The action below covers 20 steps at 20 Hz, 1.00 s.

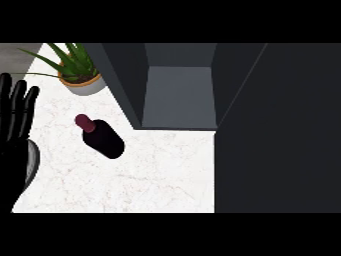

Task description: Pick up the wine, place it into the cabinet and close the cabinet

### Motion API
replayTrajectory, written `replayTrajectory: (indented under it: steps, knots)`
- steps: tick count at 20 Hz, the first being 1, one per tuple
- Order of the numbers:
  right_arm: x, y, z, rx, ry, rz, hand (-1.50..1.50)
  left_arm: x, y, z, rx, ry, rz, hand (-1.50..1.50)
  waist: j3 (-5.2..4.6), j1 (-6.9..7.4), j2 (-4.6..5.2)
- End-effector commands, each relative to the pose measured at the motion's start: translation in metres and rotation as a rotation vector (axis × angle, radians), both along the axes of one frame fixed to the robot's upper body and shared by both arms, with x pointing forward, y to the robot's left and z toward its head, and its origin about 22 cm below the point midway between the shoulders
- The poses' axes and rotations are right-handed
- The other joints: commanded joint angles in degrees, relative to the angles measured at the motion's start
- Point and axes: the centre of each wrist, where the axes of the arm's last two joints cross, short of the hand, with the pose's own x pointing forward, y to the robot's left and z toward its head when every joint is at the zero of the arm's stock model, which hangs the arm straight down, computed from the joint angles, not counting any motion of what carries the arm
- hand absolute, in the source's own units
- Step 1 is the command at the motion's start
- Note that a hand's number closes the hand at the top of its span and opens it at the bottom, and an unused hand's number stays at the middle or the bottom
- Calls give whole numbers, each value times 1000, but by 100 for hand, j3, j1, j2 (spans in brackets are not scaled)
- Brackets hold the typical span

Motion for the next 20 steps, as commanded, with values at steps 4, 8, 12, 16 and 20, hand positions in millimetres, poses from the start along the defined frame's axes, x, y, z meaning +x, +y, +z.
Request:
replayTrajectory:
  steps: [4,8,12,16,20]
  knots:
    - [-35,14,13,-1,-8,53,-150,23,20,-6,-71,-3,-21,-150,26,-126,-39]
    - [-36,32,-3,68,163,339,-150,26,-11,-25,-342,242,-142,-150,24,-122,-28]
    - [-78,22,24,59,210,382,-150,8,3,5,-394,289,-146,-150,30,-137,-89]
    - [-94,13,40,64,210,377,-150,2,5,38,-394,301,-143,-150,32,-126,-55]
    - [-105,27,59,92,216,380,-150,-21,8,41,-409,293,-136,-150,26,-88,-54]
